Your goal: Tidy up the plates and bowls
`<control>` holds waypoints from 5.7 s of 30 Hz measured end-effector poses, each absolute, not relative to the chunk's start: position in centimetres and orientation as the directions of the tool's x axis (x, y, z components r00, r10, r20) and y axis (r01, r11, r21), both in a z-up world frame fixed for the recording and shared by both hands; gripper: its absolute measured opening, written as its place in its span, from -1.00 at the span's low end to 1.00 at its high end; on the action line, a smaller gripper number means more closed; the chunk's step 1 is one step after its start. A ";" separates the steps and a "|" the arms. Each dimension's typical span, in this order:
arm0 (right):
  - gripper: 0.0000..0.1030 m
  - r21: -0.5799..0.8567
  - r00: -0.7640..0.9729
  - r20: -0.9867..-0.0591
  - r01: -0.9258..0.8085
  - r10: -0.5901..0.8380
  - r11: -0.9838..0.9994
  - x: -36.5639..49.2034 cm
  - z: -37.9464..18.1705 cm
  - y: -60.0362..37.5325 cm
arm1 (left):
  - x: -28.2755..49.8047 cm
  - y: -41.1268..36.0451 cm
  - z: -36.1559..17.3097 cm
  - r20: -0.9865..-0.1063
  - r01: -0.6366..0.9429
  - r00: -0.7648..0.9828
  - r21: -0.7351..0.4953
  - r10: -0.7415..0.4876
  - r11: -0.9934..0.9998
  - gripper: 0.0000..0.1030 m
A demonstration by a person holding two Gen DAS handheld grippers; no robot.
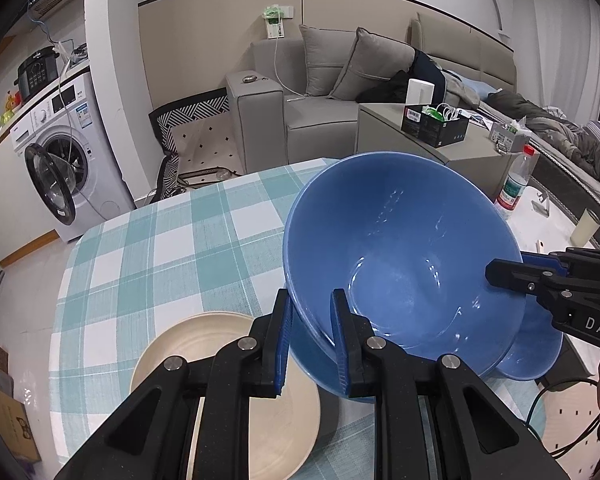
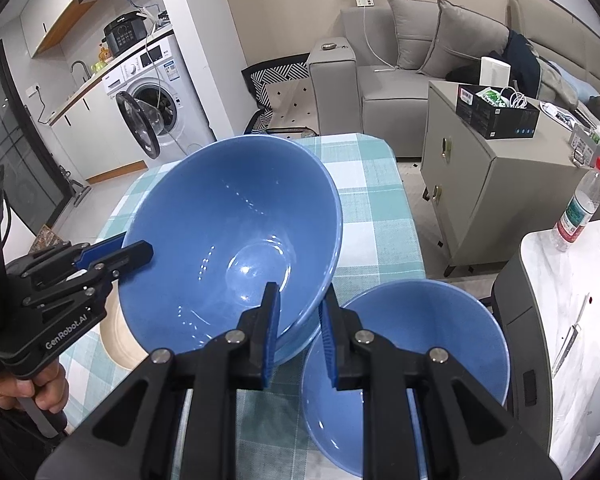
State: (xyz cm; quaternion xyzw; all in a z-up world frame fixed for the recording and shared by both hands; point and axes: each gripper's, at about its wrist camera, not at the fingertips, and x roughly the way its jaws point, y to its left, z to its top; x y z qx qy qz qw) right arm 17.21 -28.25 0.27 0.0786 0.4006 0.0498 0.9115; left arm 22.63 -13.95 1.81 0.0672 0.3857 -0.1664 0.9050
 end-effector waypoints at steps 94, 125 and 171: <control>1.00 0.173 0.752 -0.644 -0.036 0.141 0.984 12.7 -1.1 -28.7 | 20.3 -10.7 -2.3 -0.696 0.334 0.629 -0.160 -0.346 0.929 0.99; 1.00 0.210 0.808 -0.589 0.122 0.026 0.970 6.1 -0.3 -36.0 | 16.3 -17.2 -1.5 -0.698 0.381 0.623 -0.122 -0.353 0.916 0.99; 0.96 0.316 0.737 -0.672 0.205 0.067 0.926 9.0 -7.0 -41.0 | 15.6 -26.2 -6.7 -0.770 0.465 0.439 -0.247 -0.464 0.850 0.43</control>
